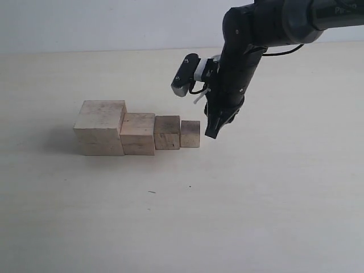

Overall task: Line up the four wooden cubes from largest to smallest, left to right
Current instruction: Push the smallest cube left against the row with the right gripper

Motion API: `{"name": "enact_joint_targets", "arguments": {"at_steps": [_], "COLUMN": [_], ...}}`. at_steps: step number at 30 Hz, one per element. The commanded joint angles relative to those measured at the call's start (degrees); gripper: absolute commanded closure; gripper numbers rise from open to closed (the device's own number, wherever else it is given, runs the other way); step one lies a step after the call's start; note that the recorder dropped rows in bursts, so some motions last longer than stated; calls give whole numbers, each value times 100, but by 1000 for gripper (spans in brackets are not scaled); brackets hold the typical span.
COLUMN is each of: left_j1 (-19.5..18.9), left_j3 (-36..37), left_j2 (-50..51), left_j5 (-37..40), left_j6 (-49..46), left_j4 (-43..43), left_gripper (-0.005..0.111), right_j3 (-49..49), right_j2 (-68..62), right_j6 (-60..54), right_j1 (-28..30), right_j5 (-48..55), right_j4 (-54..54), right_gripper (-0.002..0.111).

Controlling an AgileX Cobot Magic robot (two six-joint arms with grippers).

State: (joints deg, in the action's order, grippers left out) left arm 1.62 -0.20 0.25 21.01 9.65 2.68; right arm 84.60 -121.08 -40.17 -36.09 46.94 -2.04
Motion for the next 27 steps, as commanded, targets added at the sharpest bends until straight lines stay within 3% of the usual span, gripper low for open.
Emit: {"name": "enact_joint_targets", "arguments": {"at_steps": [1,2,27], "left_j1": [33,33,33], "left_j3": [20,20,20], "left_j2": [-25,-25,-25], "left_j5": [-56,-56,-56], "left_j6": [-18,-18,-18], "left_j4": [-28,-28,-28], "left_gripper": [107,107,107], "right_j3": [-19,-19,-19], "right_j2": [15,15,-324], "right_j6": [29,29,-69], "right_j1": [3,3,3], "right_j5": [-26,-36,63], "right_j4": [-209,-209,-916], "right_gripper": [105,108,108]}}
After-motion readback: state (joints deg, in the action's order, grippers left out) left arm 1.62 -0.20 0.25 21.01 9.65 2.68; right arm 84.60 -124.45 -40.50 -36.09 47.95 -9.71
